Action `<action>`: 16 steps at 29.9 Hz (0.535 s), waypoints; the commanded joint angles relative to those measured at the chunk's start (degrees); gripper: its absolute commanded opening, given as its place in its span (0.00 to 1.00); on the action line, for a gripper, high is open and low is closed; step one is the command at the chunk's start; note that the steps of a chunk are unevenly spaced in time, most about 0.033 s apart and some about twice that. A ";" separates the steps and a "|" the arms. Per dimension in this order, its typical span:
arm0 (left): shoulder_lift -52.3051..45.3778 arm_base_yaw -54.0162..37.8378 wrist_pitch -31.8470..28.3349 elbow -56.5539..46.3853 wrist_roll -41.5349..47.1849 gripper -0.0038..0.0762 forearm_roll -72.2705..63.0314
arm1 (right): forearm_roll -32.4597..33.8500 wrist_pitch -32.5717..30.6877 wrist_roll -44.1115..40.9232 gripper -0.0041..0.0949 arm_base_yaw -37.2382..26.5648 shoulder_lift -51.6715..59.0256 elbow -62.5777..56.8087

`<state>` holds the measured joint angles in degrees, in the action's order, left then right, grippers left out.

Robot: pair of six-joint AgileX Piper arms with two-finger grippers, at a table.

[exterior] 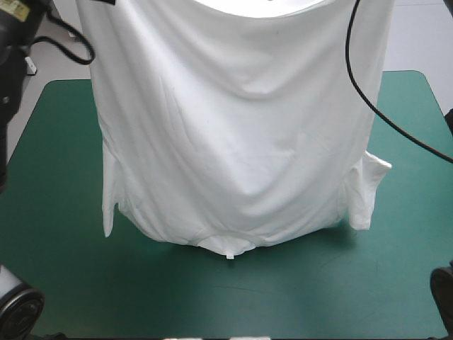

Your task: Fold the cloth

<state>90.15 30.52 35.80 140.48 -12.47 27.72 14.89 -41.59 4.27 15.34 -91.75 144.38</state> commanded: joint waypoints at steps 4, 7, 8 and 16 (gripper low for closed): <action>6.53 -1.23 -24.09 7.80 6.19 0.04 13.91 | -1.31 20.13 0.16 0.02 -2.53 -7.80 11.13; 10.24 -5.49 -28.84 14.42 12.47 0.04 13.91 | -3.22 26.33 0.28 0.02 -5.93 -10.84 14.75; 11.31 -6.71 -29.88 16.59 14.18 0.04 13.91 | -3.38 27.22 0.28 0.02 -6.76 -11.32 15.51; 16.20 -15.40 -33.26 20.16 18.26 0.04 11.46 | -6.82 35.50 0.41 0.02 -13.00 -14.07 16.40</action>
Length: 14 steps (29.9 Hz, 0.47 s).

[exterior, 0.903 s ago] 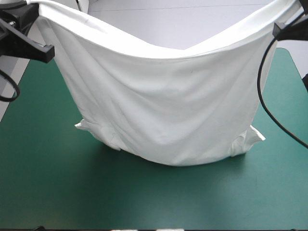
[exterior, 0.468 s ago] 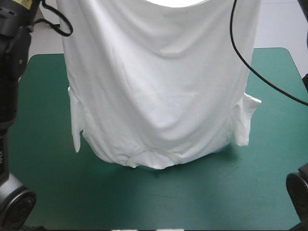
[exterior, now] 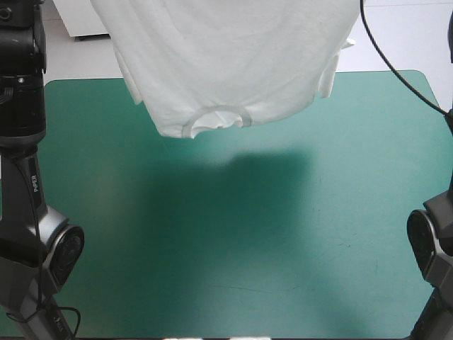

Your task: Fold the cloth

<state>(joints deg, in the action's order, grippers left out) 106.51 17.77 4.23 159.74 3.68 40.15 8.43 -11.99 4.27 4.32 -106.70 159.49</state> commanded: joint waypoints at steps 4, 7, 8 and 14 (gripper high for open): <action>5.06 -8.02 0.39 0.90 7.01 0.04 -8.07 | -0.36 4.83 0.41 0.02 -2.90 -4.04 1.18; 8.89 -10.43 7.28 0.90 6.78 0.04 -13.57 | -0.26 1.12 0.41 0.02 -2.90 -8.12 1.18; 10.19 -11.03 10.70 0.90 6.45 0.04 -15.93 | -0.26 -1.05 0.41 0.02 -2.90 -9.61 1.18; 15.64 -12.79 31.89 0.90 -1.87 0.04 -30.71 | -4.95 -16.26 0.38 0.02 -2.90 -16.43 1.18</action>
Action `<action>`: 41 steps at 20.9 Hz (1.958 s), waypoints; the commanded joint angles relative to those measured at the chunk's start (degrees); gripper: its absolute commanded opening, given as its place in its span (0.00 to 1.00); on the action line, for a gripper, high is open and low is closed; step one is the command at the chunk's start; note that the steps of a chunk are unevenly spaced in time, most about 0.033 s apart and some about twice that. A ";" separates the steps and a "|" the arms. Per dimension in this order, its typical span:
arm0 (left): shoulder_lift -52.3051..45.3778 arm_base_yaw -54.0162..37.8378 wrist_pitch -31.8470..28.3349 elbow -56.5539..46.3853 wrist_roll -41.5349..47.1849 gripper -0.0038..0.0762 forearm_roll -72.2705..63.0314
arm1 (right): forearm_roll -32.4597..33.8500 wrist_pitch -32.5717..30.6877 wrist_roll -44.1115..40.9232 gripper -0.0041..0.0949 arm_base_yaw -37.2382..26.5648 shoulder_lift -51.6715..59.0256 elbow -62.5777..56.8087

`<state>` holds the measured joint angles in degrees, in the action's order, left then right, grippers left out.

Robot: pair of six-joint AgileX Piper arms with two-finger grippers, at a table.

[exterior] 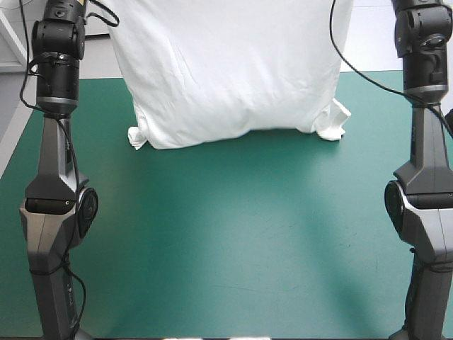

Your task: Fold the cloth

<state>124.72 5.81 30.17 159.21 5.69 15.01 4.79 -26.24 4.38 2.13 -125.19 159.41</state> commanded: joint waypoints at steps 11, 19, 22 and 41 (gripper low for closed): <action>-6.49 -0.70 43.86 1.05 -9.10 0.04 -21.70 | -12.72 -38.40 5.83 0.02 0.70 3.78 1.34; -29.65 -0.70 43.76 -36.65 -7.82 0.04 -25.92 | -13.99 -43.64 0.63 0.02 0.11 19.55 -20.07; -38.50 -0.70 43.64 -53.89 -8.69 0.04 -25.92 | -15.63 -43.64 0.87 0.02 0.11 26.56 -33.19; -86.47 18.26 43.86 -109.94 10.44 0.04 -32.30 | -8.11 -43.64 -4.06 0.02 0.76 90.84 -107.69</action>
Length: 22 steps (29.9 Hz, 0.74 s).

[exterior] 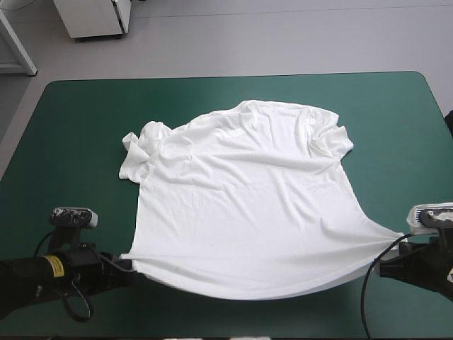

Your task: Fold the cloth

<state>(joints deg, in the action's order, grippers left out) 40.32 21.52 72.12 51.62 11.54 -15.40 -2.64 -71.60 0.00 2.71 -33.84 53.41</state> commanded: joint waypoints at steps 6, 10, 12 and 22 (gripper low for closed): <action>-3.53 10.36 1.91 -10.55 11.26 0.04 -4.36 | -3.71 1.60 0.83 0.02 0.18 -0.39 -8.49; -3.92 17.20 1.91 -13.50 18.15 0.04 -2.96 | -6.47 1.60 0.82 0.02 0.18 -0.16 -12.26; -4.39 20.22 1.91 -14.84 21.46 0.04 -3.44 | -7.62 1.60 0.82 0.02 0.58 0.53 -14.70; -6.29 34.50 1.80 -18.02 35.88 0.04 -0.44 | -11.26 1.50 -9.38 0.03 12.16 7.57 -23.56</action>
<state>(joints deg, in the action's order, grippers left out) 33.86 53.57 71.32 32.96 44.26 -16.20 -12.15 -71.48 -6.21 11.28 -26.61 30.17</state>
